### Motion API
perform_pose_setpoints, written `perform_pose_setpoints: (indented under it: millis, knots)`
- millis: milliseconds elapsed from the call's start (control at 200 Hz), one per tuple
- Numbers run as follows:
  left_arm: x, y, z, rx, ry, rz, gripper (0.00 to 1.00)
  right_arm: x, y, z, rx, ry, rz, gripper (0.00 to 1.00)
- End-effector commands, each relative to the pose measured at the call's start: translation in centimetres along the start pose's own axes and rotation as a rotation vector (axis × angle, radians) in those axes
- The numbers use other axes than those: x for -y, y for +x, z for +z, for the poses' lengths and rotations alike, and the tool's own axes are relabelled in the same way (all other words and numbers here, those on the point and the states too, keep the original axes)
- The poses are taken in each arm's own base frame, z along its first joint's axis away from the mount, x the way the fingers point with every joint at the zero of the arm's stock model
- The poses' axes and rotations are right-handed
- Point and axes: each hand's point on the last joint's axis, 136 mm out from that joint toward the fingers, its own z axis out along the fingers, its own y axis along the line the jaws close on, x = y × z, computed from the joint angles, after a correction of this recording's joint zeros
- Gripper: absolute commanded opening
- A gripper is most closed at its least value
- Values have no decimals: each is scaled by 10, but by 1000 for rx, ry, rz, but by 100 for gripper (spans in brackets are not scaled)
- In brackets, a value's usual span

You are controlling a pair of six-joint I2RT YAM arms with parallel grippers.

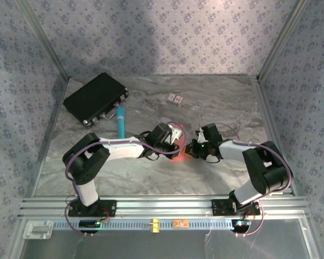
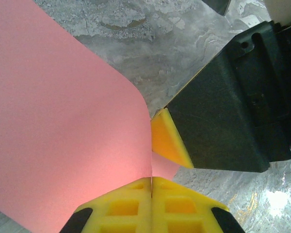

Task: Fold a paper plane with a square sheet of paper (pick it up from the middle)
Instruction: Fold the triangle a second time at the center of the table.

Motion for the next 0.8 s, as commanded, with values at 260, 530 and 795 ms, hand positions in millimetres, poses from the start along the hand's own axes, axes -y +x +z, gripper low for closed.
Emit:
perform_pose_setpoints:
  millis: [260, 530, 795]
  knots:
    - [-10, -3, 2, -24, 55, -76, 0, 32, 11, 3, -50, 165, -10, 3]
    - [-24, -5, 5, -35, 21, -91, 0, 32, 10, 0, -61, 183, -36, 3]
    - [-32, -2, 7, -50, -8, -87, 0, 33, 10, -1, -64, 186, -36, 3]
